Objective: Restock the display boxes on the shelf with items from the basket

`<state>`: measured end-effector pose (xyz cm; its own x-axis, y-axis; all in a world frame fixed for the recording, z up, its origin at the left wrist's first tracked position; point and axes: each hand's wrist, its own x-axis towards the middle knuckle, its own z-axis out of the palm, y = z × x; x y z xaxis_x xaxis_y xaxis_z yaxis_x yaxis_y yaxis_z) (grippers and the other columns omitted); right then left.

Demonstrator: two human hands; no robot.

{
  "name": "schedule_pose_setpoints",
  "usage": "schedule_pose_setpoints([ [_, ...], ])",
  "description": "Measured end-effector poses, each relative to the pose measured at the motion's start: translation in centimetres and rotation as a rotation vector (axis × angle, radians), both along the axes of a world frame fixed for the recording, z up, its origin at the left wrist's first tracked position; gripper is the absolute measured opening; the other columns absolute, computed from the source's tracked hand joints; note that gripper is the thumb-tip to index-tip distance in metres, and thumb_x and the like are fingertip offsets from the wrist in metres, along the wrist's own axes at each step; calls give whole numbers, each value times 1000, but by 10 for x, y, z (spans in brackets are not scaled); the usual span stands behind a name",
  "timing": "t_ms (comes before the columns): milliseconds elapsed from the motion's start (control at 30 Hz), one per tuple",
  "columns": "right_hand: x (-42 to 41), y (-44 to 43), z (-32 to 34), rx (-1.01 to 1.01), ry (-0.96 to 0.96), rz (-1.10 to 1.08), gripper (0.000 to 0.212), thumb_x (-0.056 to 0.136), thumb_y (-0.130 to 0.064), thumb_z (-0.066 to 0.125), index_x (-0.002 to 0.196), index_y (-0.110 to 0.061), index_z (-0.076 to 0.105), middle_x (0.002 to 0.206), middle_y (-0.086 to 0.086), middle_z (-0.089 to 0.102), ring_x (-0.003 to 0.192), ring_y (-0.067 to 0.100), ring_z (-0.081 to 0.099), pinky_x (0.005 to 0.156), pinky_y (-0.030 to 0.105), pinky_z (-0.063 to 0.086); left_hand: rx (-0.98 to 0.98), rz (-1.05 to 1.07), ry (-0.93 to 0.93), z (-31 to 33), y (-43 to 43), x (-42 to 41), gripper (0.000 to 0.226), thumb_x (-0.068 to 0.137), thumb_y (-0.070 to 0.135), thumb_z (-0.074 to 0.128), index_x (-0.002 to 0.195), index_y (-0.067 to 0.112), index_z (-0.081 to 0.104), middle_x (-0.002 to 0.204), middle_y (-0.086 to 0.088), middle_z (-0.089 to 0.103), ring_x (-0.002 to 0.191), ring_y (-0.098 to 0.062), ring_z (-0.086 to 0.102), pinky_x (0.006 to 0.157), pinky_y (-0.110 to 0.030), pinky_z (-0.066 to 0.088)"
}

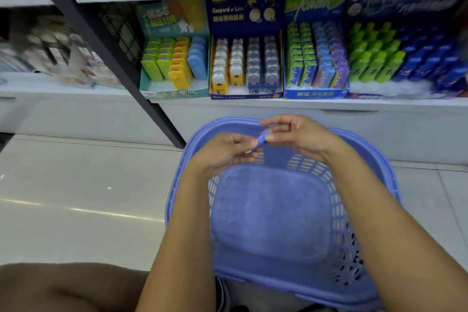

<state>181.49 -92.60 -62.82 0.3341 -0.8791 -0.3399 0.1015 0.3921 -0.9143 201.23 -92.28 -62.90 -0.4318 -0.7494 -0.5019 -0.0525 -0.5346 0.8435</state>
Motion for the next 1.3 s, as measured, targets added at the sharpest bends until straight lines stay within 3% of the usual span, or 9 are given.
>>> schedule_pose_setpoints([
  [133,-5,2,37,-34,-22,-268,14,82,-3,65,96,0,65,72,2,72,66,11,70,63,17,55,-386,249,-79,29,-3,-27,23,83,1,67,105,7,67,85,-2,69,69,-7,61,70,-20,54],
  [233,-10,4,57,-176,64,-359,7,81,-3,68,86,-7,66,66,0,71,61,8,68,60,16,53,-572,282,-156,44,-4,-53,25,82,2,70,105,10,67,91,-11,70,75,-17,57,75,-34,52],
  [300,-18,0,68,-294,158,-453,10,79,-1,69,85,-7,64,65,2,69,56,6,66,59,16,54,-651,279,-181,49,-4,-66,31,83,6,69,113,10,65,98,-9,70,86,-15,61,82,-31,52],
  [433,-51,-19,83,-589,685,-604,16,79,-11,72,94,-14,66,78,1,64,67,9,60,67,20,52,-897,-13,-499,47,-11,-83,51,92,20,60,139,11,44,140,-4,50,130,-16,44,107,-24,31],
  [500,-62,-29,86,-680,915,-489,17,81,-15,71,98,-13,70,81,-3,62,71,7,56,69,17,48,-988,-201,-679,44,-19,-89,59,94,21,56,146,10,32,152,-6,33,141,-19,27,114,-25,19],
  [600,-65,-41,87,-704,1074,-322,24,81,-18,72,104,-11,70,83,-2,62,73,8,56,69,15,43,-1081,-348,-861,41,-27,-95,65,94,23,55,149,9,23,156,-7,22,145,-22,13,117,-29,12],
  [733,-71,-51,92,-693,1137,-252,25,78,-22,75,102,-13,71,78,-3,61,65,3,51,58,10,35,-1173,-353,-946,42,-31,-99,66,92,21,56,148,8,25,153,-7,27,143,-23,16,116,-28,14],
  [1000,-65,-60,99,-659,1238,-37,26,76,-24,77,99,-13,73,92,3,73,73,5,58,64,11,39,-1231,-341,-997,45,-32,-101,63,91,21,56,146,6,29,148,-7,35,137,-21,25,109,-26,24],
  [1300,-64,-53,96,-661,1196,-188,21,76,-22,77,93,-10,75,90,6,67,75,10,54,71,24,44,-1208,-366,-992,48,-34,-100,65,91,20,56,148,8,27,150,-6,33,139,-20,24,111,-29,26],
])
